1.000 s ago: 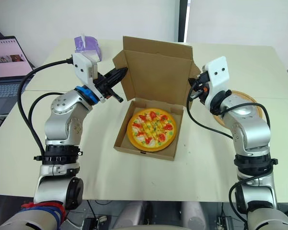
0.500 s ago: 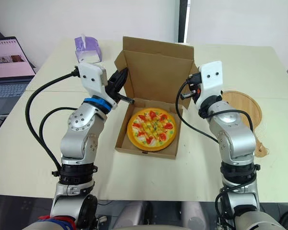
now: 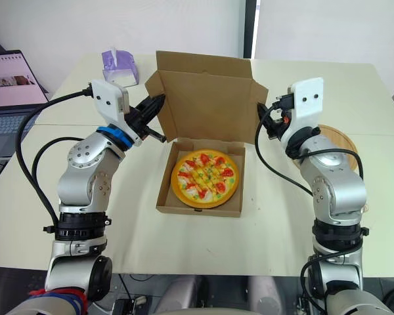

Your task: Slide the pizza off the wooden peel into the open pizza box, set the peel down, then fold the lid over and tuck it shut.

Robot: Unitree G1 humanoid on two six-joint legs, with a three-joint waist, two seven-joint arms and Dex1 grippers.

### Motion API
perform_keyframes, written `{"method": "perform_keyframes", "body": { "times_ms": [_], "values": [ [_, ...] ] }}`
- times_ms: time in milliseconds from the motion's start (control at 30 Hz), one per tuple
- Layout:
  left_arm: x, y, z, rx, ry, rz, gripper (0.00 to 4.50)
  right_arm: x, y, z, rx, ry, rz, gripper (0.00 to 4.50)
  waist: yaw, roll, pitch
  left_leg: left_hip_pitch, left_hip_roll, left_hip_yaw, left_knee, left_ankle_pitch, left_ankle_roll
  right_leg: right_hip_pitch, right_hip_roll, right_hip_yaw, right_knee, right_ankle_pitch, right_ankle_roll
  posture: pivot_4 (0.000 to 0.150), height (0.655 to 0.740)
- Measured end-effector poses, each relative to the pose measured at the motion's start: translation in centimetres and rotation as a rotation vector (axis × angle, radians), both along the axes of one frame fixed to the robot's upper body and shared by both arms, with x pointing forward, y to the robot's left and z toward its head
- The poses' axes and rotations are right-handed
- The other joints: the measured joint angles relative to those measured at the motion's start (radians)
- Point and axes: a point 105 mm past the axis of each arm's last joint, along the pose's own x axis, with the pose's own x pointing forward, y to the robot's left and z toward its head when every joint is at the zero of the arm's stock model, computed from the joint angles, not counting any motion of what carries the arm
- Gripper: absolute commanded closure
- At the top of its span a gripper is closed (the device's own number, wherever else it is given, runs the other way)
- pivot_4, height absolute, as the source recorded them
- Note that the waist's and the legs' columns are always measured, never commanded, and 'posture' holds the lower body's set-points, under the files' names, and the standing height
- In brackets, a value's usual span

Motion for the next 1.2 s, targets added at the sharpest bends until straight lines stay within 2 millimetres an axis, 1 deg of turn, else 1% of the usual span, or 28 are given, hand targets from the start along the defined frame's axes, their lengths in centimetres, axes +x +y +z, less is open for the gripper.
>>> {"method": "perform_keyframes", "body": {
  "times_ms": [200,300,400,500,600,667,700,733,767,833,967,1100,1200],
  "values": [
    [0.1,-0.1,0.0,-0.009,0.003,-0.027,4.50,-0.4,2.1,0.9,0.021,-0.014,0.147,1.42,-0.001,0.000,0.000,0.000,0.000,0.000,0.000,0.000,0.000,0.000,0.000,0.000,0.000,0.000,0.000,0.150,0.7251],
    [0.1,-0.2,-0.1,-0.007,0.004,-0.036,4.50,0.3,2.2,0.8,0.029,0.007,0.164,1.42,-0.001,0.000,0.000,0.000,0.000,0.000,0.000,0.000,0.000,0.000,0.000,0.000,0.000,0.000,0.000,0.150,0.7251],
    [0.1,-0.3,0.0,-0.006,0.003,-0.042,4.50,1.0,1.7,0.6,0.017,0.026,0.164,1.42,0.001,0.000,0.000,0.000,0.000,0.000,0.000,0.000,0.000,0.000,0.000,0.000,0.000,0.000,0.000,0.150,0.7251],
    [0.3,-0.2,-0.1,-0.008,0.007,-0.040,4.50,1.4,1.5,0.8,0.010,0.023,0.166,1.42,0.000,0.000,0.000,0.000,0.000,0.000,0.000,0.000,0.000,0.000,0.000,0.000,-0.001,0.000,0.000,0.150,0.7251],
    [0.3,-0.2,-0.1,-0.009,0.009,-0.039,4.50,1.4,1.6,1.2,0.009,0.001,0.181,2.04,0.000,0.000,0.000,0.000,0.000,0.000,0.000,0.000,0.000,0.000,0.000,0.000,0.000,0.000,0.000,0.150,0.7251],
    [0.3,-0.2,-0.1,-0.010,0.009,-0.039,4.50,1.4,1.6,1.3,0.009,-0.007,0.189,2.66,0.000,0.000,0.000,0.000,0.000,0.000,0.000,0.000,0.000,0.000,0.000,0.000,0.000,0.000,0.000,0.150,0.7251],
    [0.3,-0.2,-0.1,-0.010,0.009,-0.038,4.50,1.4,1.6,1.3,0.010,-0.008,0.189,3.08,0.000,0.000,0.000,0.000,0.000,0.000,0.000,0.000,0.000,0.000,0.000,0.000,0.000,0.000,0.000,0.150,0.7251],
    [0.3,-0.2,-0.1,-0.011,0.008,-0.039,4.50,1.5,1.6,1.2,0.011,-0.008,0.189,3.36,0.000,0.000,0.000,0.000,0.000,0.000,0.000,0.000,0.000,0.000,0.000,0.000,0.000,0.000,0.000,0.150,0.7251],
    [0.3,-0.1,-0.1,-0.012,0.008,-0.039,4.50,1.5,1.6,1.2,0.012,-0.008,0.189,3.83,0.000,0.000,0.000,0.000,0.000,0.000,0.000,0.000,0.000,0.000,0.000,0.000,0.000,0.000,0.000,0.150,0.7251],
    [0.3,0.0,0.0,-0.018,0.008,-0.038,4.50,1.5,1.8,1.2,0.009,-0.009,0.193,4.45,0.000,0.000,0.000,0.000,0.000,0.000,0.000,0.000,0.000,0.000,0.000,0.000,0.000,0.000,0.000,0.150,0.7251],
    [0.3,0.1,0.1,-0.044,0.015,-0.051,4.50,1.5,1.9,1.2,0.006,-0.013,0.197,4.45,0.000,0.000,0.000,0.000,0.000,0.000,0.000,0.000,0.000,0.000,0.000,0.000,0.000,0.000,0.000,0.150,0.7251],
    [-0.1,0.4,0.2,-0.080,0.036,-0.117,4.50,1.5,2.0,1.2,0.007,-0.014,0.196,4.45,0.000,0.000,0.000,0.000,0.000,0.000,0.000,0.000,0.000,0.000,0.000,0.000,0.000,0.000,0.000,0.150,0.7251],
    [-0.3,0.7,0.8,-0.081,0.045,-0.162,3.84,1.5,2.0,1.2,0.007,-0.014,0.198,4.50,-0.001,0.000,0.000,0.000,0.000,0.000,0.000,0.000,0.000,0.000,0.000,0.000,0.000,0.000,0.000,0.150,0.7251]
  ]
}}
